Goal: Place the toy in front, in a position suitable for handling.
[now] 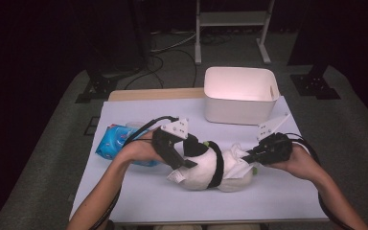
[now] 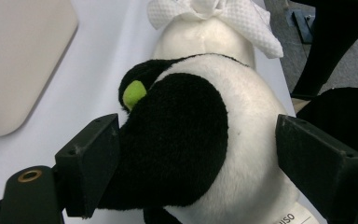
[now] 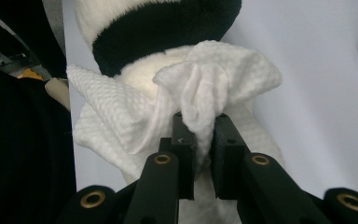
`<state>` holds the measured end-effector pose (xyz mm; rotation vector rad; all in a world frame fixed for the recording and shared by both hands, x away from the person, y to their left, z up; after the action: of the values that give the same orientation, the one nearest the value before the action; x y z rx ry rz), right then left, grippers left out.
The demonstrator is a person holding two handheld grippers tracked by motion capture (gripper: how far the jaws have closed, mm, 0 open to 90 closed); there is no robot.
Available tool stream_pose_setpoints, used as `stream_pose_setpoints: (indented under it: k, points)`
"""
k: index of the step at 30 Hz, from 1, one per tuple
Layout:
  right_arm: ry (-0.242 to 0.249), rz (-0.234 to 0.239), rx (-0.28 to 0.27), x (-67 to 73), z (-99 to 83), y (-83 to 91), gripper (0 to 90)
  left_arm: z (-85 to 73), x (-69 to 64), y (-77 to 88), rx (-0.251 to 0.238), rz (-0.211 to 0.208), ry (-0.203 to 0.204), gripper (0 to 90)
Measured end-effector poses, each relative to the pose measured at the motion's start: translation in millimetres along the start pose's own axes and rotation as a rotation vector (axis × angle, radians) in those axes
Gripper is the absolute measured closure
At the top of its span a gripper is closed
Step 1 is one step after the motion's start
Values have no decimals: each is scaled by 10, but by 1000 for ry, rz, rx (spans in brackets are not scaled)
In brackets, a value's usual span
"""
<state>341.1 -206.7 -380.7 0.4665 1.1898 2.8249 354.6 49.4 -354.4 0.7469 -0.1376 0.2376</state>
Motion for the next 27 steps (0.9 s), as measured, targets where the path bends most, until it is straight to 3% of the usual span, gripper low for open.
stream_pose_setpoints:
  k: [5, 8, 11, 16, 20, 27]
  points:
    - [-1, -9, 1, 20, -31, 8, 808, -18, 42, 47, 25, 33, 18, 114]
    - [-11, -9, -3, 18, -74, 31, 807, -61, 34, 39, 38, 27, 23, 114]
    - [-16, -5, -9, 24, -99, 39, 807, -74, 14, 10, 21, 16, 37, 113]
    - [-26, -2, -13, 55, -124, 49, 806, -59, -30, -59, 23, -3, 21, 125]
    - [11, -21, 5, 86, -45, 67, 807, -39, -70, -156, 17, -29, 17, 133]
    - [51, -21, 35, 107, 116, 9, 806, 70, -103, -250, -7, -28, -1, 138]
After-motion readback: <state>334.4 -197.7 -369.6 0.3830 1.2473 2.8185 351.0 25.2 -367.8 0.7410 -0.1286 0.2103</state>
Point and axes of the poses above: each handheld gripper's, and its own axes: y roughly backward along the jaws, z roughly out of its top, x roughly to its left, the point moved 5 cm from there along -y, roughly forward along the jaws, and after that the axes turned 13 degrees about z, right-handed, at the moved point
